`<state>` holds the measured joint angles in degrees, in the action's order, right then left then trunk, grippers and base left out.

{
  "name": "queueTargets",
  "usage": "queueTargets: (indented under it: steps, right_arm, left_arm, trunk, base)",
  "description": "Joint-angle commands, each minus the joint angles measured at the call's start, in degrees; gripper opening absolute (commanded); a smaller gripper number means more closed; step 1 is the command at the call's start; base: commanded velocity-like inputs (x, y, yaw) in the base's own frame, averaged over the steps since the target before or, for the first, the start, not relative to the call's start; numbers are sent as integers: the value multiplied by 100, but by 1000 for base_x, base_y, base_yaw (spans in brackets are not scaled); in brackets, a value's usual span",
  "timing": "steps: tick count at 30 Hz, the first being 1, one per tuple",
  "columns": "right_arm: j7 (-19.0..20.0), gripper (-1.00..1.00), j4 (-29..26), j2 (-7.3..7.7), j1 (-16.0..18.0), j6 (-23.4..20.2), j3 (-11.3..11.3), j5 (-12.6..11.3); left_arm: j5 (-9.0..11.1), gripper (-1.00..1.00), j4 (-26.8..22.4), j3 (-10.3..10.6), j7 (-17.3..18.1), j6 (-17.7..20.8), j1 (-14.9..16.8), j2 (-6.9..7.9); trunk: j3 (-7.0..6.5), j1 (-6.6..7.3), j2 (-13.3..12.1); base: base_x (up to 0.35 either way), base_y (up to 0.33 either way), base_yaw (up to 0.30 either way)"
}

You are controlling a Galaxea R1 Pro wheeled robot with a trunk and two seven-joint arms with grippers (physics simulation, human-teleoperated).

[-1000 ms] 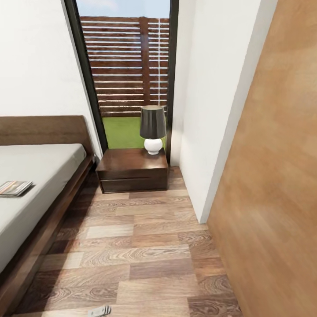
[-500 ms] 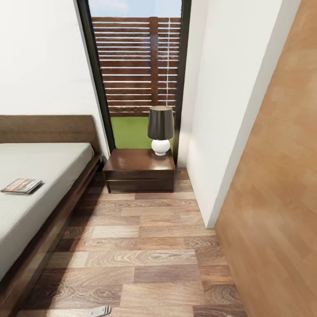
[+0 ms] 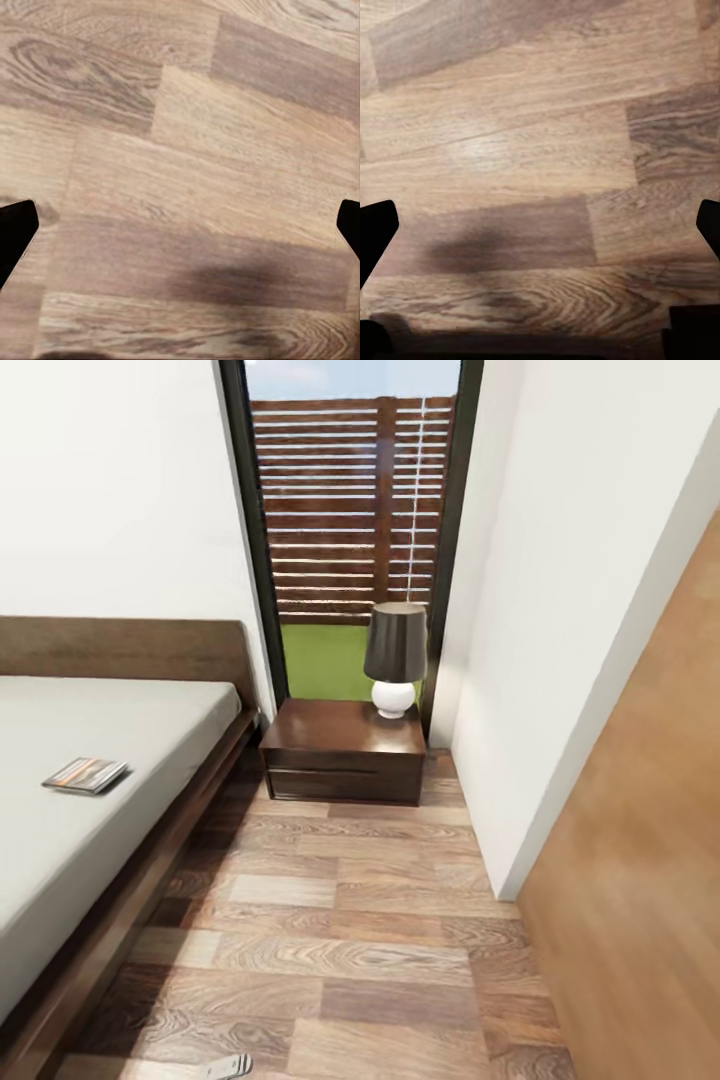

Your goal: In the bedroom, move the book from the bed onto either nightstand, and place the two sandals side by side next to the bed.

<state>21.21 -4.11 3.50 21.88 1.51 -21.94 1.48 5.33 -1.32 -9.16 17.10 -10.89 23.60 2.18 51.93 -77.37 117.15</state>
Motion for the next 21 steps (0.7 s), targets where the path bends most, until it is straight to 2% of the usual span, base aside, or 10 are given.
queueTargets:
  steps: [1, 21]
  right_arm:
    - [21, 100, 7, 1, 3, 16, -29, 13]
    - [21, 100, 6, 1, 6, 16, -29, 10]
  left_arm:
    - [56, 100, 9, -10, 39, -1, 4, 1]
    - [56, 100, 9, -7, 39, 6, 4, 1]
  trunk:
    - [5, -2, 2]
    - [5, -2, 2]
  base:
    - [313, 0, 6]
    - [318, 0, 10]
